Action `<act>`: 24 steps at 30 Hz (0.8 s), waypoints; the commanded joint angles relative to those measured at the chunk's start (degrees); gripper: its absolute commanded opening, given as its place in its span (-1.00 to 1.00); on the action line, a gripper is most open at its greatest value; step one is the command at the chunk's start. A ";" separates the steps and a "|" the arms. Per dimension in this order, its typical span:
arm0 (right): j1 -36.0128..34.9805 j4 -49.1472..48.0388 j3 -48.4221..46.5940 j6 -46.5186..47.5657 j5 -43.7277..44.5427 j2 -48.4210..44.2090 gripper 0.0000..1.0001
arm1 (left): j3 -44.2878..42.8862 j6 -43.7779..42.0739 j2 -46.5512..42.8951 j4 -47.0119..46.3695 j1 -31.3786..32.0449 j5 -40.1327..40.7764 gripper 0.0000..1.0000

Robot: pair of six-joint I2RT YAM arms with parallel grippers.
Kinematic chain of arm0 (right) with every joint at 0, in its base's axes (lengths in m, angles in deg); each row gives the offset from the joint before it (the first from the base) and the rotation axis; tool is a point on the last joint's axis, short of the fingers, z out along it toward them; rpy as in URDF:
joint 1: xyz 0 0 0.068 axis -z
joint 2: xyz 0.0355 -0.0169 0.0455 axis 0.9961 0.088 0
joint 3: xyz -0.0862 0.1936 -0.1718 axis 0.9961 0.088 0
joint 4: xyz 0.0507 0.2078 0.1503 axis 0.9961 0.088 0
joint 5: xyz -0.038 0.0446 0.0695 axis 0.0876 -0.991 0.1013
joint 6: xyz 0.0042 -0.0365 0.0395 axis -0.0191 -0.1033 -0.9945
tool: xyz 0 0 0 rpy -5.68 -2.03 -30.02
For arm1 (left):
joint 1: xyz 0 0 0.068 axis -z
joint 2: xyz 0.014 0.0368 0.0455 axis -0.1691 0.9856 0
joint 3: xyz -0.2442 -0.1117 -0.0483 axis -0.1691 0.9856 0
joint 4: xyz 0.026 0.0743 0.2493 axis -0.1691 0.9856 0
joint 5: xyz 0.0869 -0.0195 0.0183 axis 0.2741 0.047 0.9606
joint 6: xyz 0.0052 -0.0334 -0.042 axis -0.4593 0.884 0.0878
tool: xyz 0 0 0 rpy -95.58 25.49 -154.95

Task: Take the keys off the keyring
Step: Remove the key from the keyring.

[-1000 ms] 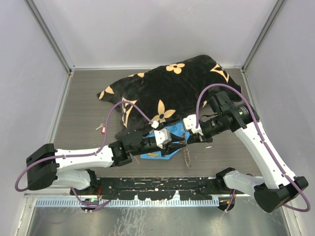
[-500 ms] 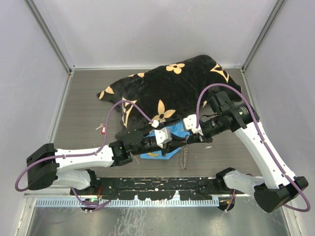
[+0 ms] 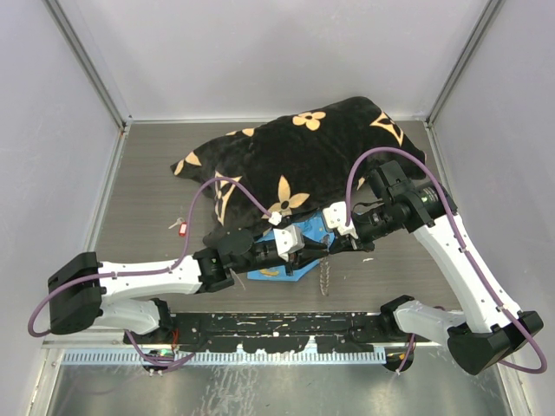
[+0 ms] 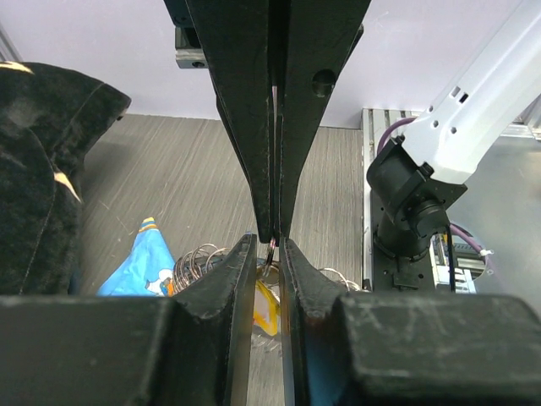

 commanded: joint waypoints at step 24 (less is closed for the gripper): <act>1.47 -1.88 -0.75 -1.47 -4.05 -2.68 -0.42 | -1.08 0.85 -1.17 -2.40 0.00 1.03 -1.00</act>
